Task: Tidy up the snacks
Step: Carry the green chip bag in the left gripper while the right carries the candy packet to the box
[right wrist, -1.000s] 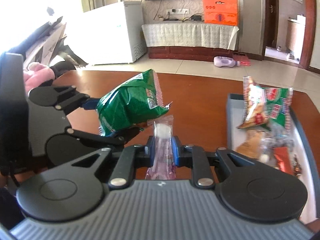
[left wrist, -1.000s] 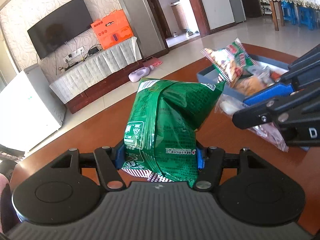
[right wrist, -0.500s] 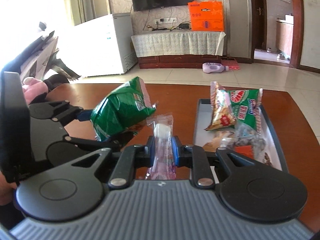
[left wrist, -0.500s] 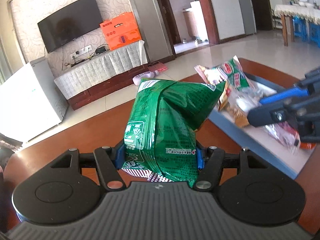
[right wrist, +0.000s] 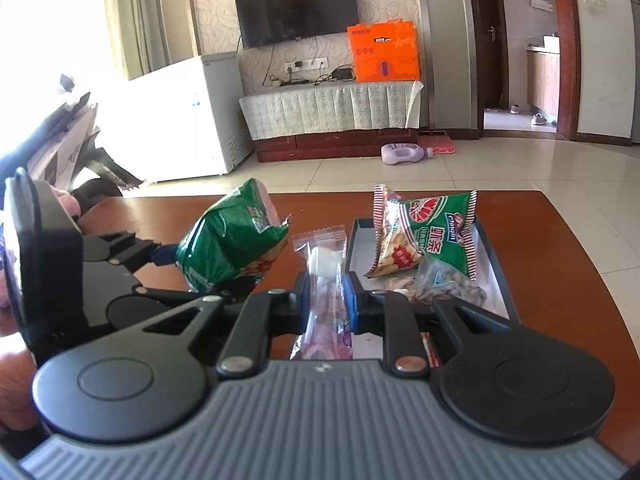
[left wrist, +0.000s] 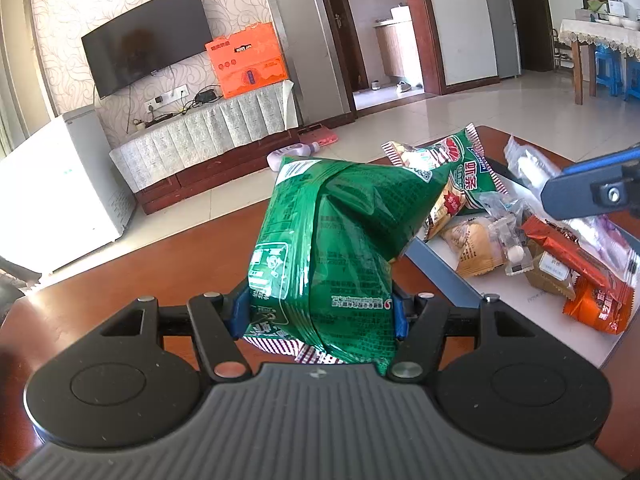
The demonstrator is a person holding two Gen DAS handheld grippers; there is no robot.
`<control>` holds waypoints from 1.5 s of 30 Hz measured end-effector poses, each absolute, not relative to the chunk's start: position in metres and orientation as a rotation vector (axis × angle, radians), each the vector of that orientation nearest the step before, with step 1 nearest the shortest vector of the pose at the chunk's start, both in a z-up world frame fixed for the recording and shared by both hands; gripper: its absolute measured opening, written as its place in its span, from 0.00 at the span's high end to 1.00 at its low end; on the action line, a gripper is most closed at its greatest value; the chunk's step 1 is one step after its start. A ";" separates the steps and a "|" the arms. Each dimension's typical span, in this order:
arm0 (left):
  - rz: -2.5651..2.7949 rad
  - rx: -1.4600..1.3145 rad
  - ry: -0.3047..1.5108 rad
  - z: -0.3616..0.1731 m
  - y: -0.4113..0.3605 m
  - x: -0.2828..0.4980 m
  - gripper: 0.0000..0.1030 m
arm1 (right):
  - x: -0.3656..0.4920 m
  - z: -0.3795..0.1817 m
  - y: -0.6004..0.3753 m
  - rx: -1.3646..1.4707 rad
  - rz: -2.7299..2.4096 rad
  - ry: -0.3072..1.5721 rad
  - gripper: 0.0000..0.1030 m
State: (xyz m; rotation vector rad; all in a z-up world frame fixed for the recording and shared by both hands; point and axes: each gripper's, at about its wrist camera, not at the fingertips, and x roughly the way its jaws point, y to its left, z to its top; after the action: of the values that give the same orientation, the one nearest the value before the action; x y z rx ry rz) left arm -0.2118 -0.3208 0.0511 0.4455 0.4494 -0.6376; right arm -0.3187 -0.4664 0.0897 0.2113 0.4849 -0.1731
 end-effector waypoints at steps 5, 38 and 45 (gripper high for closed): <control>-0.647 0.443 0.449 0.053 -0.323 -0.208 0.34 | -0.321 0.091 -0.468 0.208 -0.170 0.477 0.79; -0.751 0.413 0.444 0.048 -0.377 -0.227 0.34 | -0.343 0.091 -0.501 0.239 -0.225 0.457 0.79; -0.776 0.403 0.451 0.044 -0.390 -0.230 0.34 | -0.346 0.089 -0.506 0.245 -0.239 0.456 0.79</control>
State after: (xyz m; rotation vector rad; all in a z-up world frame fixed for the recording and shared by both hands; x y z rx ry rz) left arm -0.2300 -0.3896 0.0444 0.4027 0.4509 -0.7757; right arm -0.3465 -0.5063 0.0892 0.2449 0.4564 -0.2389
